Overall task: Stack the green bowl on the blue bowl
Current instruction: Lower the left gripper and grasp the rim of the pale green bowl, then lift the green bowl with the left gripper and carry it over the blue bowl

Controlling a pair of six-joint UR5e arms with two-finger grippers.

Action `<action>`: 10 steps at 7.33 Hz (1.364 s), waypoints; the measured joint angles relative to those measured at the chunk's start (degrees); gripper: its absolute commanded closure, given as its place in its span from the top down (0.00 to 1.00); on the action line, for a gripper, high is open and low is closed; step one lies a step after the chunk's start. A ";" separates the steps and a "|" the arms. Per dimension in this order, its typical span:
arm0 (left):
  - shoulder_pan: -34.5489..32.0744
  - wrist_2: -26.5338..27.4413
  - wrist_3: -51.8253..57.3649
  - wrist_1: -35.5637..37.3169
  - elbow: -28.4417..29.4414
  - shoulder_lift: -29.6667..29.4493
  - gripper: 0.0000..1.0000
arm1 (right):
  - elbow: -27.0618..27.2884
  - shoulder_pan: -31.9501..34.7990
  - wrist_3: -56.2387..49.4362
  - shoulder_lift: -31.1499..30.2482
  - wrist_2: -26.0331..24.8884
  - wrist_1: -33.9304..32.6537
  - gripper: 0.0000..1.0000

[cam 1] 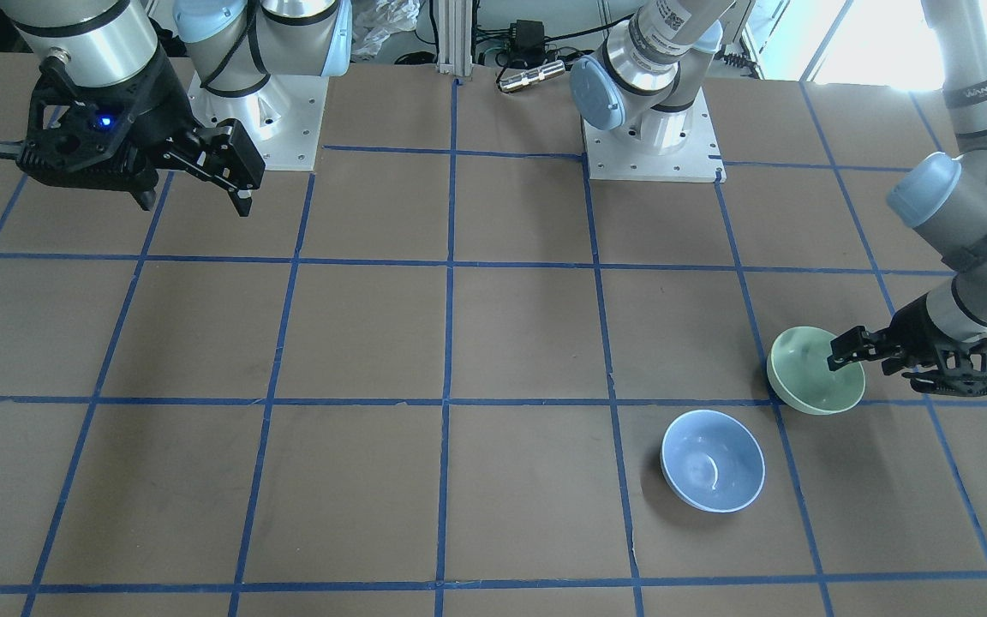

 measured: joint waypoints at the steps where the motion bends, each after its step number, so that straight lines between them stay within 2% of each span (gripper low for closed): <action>1: 0.00 -0.13 0.01 0.01 -0.18 -0.17 0.03 | 0.01 0.00 0.00 0.00 0.00 -0.01 1.00; 2: 0.00 -0.21 0.01 -0.14 -0.21 -0.19 0.00 | 0.01 0.00 0.00 0.00 0.00 -0.01 1.00; 6: 0.00 -0.88 0.02 -0.50 0.49 0.79 0.00 | -0.02 0.00 0.00 0.00 0.00 0.08 1.00; 8: -0.29 -2.86 -0.74 -3.70 4.39 2.00 0.00 | -0.02 0.00 0.00 0.00 0.00 0.08 1.00; 10: -3.32 -3.97 -4.34 -9.39 10.44 2.76 0.00 | 0.01 0.00 0.00 0.00 0.00 0.08 1.00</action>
